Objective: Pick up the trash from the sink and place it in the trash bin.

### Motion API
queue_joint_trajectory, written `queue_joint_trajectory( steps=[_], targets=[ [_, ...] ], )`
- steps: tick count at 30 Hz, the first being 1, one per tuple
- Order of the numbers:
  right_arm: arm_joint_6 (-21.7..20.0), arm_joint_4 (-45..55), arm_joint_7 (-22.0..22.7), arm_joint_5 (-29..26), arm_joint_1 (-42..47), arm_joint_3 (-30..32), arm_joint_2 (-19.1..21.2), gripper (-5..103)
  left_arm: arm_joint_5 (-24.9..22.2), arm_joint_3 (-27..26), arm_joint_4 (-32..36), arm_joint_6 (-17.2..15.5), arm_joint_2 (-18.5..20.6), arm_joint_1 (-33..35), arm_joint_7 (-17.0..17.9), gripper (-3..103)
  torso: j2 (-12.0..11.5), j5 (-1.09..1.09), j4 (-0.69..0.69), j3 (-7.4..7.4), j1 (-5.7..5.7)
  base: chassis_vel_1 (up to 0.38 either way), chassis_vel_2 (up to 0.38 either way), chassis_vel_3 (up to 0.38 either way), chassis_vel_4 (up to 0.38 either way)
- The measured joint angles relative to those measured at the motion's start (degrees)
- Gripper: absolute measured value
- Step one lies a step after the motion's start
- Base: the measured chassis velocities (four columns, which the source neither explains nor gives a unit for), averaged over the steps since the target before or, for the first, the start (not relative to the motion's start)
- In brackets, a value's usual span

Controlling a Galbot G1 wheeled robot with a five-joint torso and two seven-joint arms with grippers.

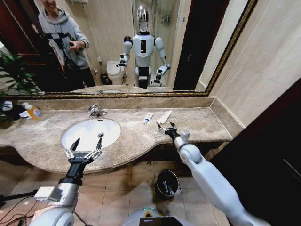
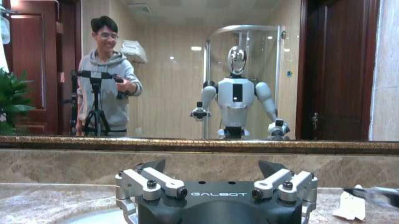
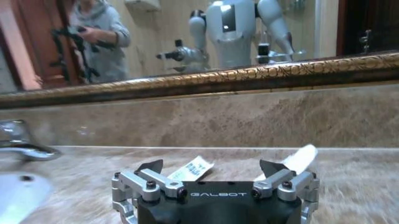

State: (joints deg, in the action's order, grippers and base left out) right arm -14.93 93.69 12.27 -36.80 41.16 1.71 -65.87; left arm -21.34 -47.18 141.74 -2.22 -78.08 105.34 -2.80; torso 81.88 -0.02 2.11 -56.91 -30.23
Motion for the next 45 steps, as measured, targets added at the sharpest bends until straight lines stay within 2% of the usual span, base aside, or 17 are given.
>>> queue_joint_trajectory(
  steps=[3, 5, 7, 10, 14, 20, 31, 34, 36, 37, 38, 39, 41, 42, 44, 45],
  targets=[
    [-0.2, -7.4, 3.2, -0.2, -6.2, -3.5, -2.3, 100, 0.0, 0.0, 0.0, 0.0, 0.0, 0.0, 0.0, 100, 0.0, -0.01, 0.01, 0.00, 0.00, 0.000, 0.000, 0.000, 0.000],
    [-0.2, -9.0, 3.8, -0.1, -7.1, -4.0, -2.8, 100, 0.0, 0.0, 0.0, 0.0, 0.0, 0.0, 0.0, 100, 0.0, 0.02, 0.00, 0.00, 0.00, 0.000, 0.000, 0.000, 0.000],
    [0.0, -15.1, 6.2, 0.1, -10.4, -5.1, -5.6, 100, 0.0, 0.0, 0.0, 0.0, 0.0, 0.0, 0.0, 100, 0.0, 0.02, 0.00, 0.00, 0.00, 0.000, 0.000, 0.000, 0.000],
    [0.4, -19.0, 7.4, 0.6, -12.2, -5.3, -7.7, 100, 0.0, 0.0, 0.0, 0.0, 0.0, 0.0, 0.0, 100, 0.0, 0.02, 0.01, 0.00, 0.00, 0.000, 0.000, 0.000, 0.000],
    [0.9, -21.4, 7.5, 1.5, -13.5, -5.2, -8.6, 100, 0.0, 0.0, 0.0, 0.0, 0.0, 0.0, 0.0, 100, 0.0, 0.01, 0.00, 0.00, 0.00, 0.000, 0.000, 0.000, 0.000],
    [3.9, -25.5, 5.4, 6.9, -14.5, -2.2, -8.7, 100, 0.0, 0.0, 0.0, 0.0, 0.0, 0.0, 0.0, 100, 0.0, 0.01, 0.00, 0.00, 0.00, 0.000, 0.000, 0.000, 0.000],
    [3.6, -29.5, 4.5, 5.3, -14.0, 0.1, -8.6, 102, 0.0, 0.0, 0.0, 0.0, 0.0, 0.0, 0.0, 100, 0.0, 0.03, 0.00, 0.00, 0.00, 0.000, 0.000, 0.000, 0.000],
    [3.4, -28.9, 4.2, 4.9, -13.0, 0.9, -7.8, 98, 0.0, 0.0, 0.0, 0.0, 0.0, 0.0, 0.0, 100, 0.0, 0.02, 0.00, 0.01, 0.01, 0.000, 0.000, 0.000, 0.000],
    [3.3, -27.6, 3.6, 4.6, -12.0, 1.5, -6.8, 88, 0.0, 0.0, 0.0, 0.0, 0.0, 0.0, 0.0, 100, 0.0, 0.02, -0.02, 0.01, 0.01, 0.000, 0.000, 0.000, 0.000],
    [3.3, -27.6, 3.6, 4.6, -12.0, 1.5, -6.8, 88, 0.0, 0.0, 0.0, 0.0, 0.0, 0.0, 0.0, 100, 0.0, 0.02, -0.02, 0.01, 0.01, 0.000, 0.000, 0.000, 0.000],
    [3.3, -27.3, 3.3, 4.5, -11.7, 1.5, -6.5, 78, 0.0, 0.0, 0.0, 0.0, 0.0, 0.0, 0.0, 100, 0.0, 0.03, -0.01, 0.01, 0.02, 0.000, 0.000, 0.000, 0.000],
    [3.3, -27.0, 3.1, 4.4, -11.5, 1.5, -6.3, 78, 0.0, 0.0, 0.0, 0.0, 0.0, 0.0, 0.0, 100, 0.0, 0.03, -0.01, 0.01, 0.01, 0.000, 0.000, 0.000, 0.000],
    [3.3, -26.4, 2.9, 4.4, -11.2, 1.3, -6.0, 66, 0.0, 0.0, 0.0, 0.0, 0.0, 0.0, 0.0, 100, 0.0, 0.02, 0.00, 0.01, 0.01, 0.000, 0.000, 0.000, 0.000],
    [3.3, -26.4, 2.9, 4.4, -11.2, 1.3, -6.0, 66, 0.0, 0.0, 0.0, 0.0, 0.0, 0.0, 0.0, 100, 0.0, 0.02, 0.00, 0.01, 0.01, 0.000, 0.000, 0.000, 0.000],
    [3.3, -25.6, 2.7, 4.2, -10.8, 1.1, -5.6, 55, 0.0, 0.0, 0.0, 0.0, 0.0, 0.0, 0.0, 100, 0.0, 0.03, -0.01, 0.01, 0.01, 0.000, 0.000, 0.000, 0.000],
    [3.3, -25.4, 2.7, 4.2, -10.8, 1.0, -5.6, 55, 0.0, 0.0, 0.0, 0.0, 0.0, 0.0, 0.0, 100, 0.0, 0.03, 0.00, 0.01, 0.01, 0.000, 0.000, 0.000, 0.000]
  ],
)
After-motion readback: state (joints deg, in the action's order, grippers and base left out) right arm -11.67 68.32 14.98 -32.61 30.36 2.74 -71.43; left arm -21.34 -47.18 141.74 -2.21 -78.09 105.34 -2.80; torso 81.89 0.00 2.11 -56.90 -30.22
